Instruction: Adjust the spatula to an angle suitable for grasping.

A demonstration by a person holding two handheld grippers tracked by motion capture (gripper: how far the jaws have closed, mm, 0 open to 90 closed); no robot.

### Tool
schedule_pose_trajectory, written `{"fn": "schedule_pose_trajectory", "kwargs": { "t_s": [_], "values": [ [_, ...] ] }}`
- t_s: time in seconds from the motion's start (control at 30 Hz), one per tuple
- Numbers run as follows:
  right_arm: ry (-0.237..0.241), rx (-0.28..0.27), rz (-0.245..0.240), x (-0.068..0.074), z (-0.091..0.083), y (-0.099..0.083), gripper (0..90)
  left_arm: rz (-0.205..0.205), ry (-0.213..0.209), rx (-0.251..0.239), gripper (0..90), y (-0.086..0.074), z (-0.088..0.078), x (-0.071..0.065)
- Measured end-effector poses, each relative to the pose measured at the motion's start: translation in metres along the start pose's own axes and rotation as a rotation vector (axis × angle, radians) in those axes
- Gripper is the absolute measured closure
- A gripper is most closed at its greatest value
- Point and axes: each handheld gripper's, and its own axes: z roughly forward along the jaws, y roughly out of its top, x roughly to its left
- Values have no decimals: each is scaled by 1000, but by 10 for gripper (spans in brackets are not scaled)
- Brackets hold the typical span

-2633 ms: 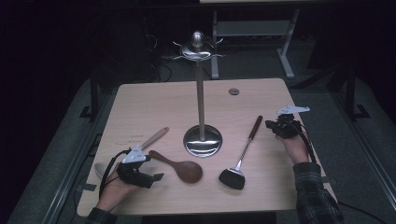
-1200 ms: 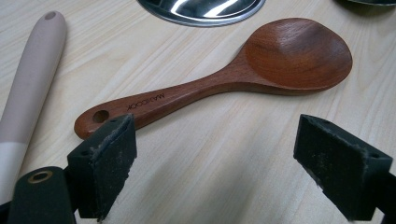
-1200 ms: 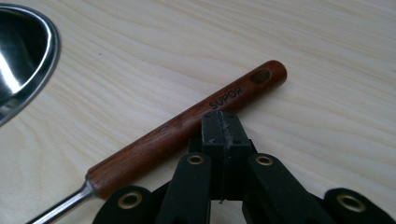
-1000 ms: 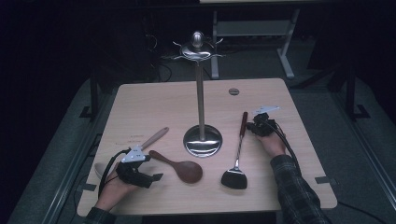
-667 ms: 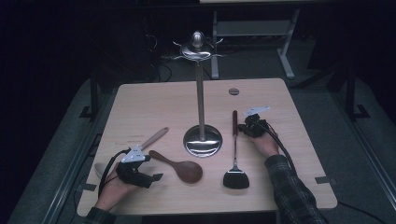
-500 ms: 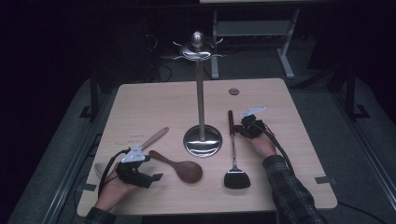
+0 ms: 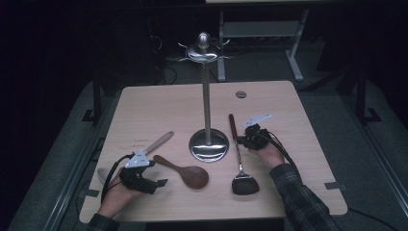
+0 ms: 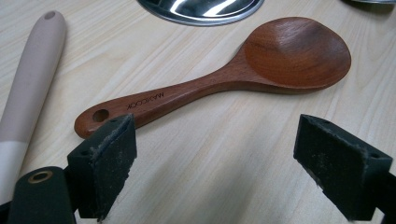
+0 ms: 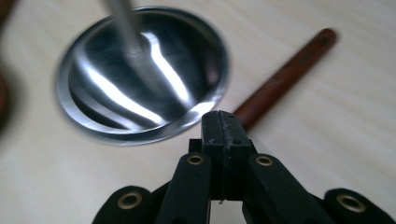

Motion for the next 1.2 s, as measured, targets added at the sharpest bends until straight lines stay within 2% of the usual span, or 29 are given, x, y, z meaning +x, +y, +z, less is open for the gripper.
{"fn": "schedule_pose_trajectory", "kwargs": {
  "t_s": [0.07, 0.1, 0.2, 0.27, 0.3, 0.6, 0.7, 0.87, 1.2],
  "values": [
    [24, 31, -14, 11, -3, -2, 898, 1, 1, -1, 128, 0, 0, 0],
    [34, 27, -23, 18, -5, -4, 898, -4, 1, -5, 128, 0, 0, -1],
    [41, 56, -42, 30, -6, -8, 898, -1, 0, -3, 128, 1, 0, -1],
    [62, 62, -42, 37, -7, -12, 898, 2, 0, -5, 128, 1, 0, -2],
    [51, 80, -54, 40, -6, -14, 898, 1, 0, -5, 128, 1, 0, -2],
    [57, 125, -55, 49, -3, -24, 898, -3, -2, -7, 128, 1, 0, -3],
    [49, 134, -56, 49, -5, -26, 899, -1, -1, -7, 128, 1, 0, -2],
    [37, 148, -27, 45, -10, -32, 898, -2, -2, -7, 128, 1, 0, -2],
    [-12, 153, 25, 24, -25, -46, 898, -3, -4, -6, 129, 1, 0, -3]
  ]
}}
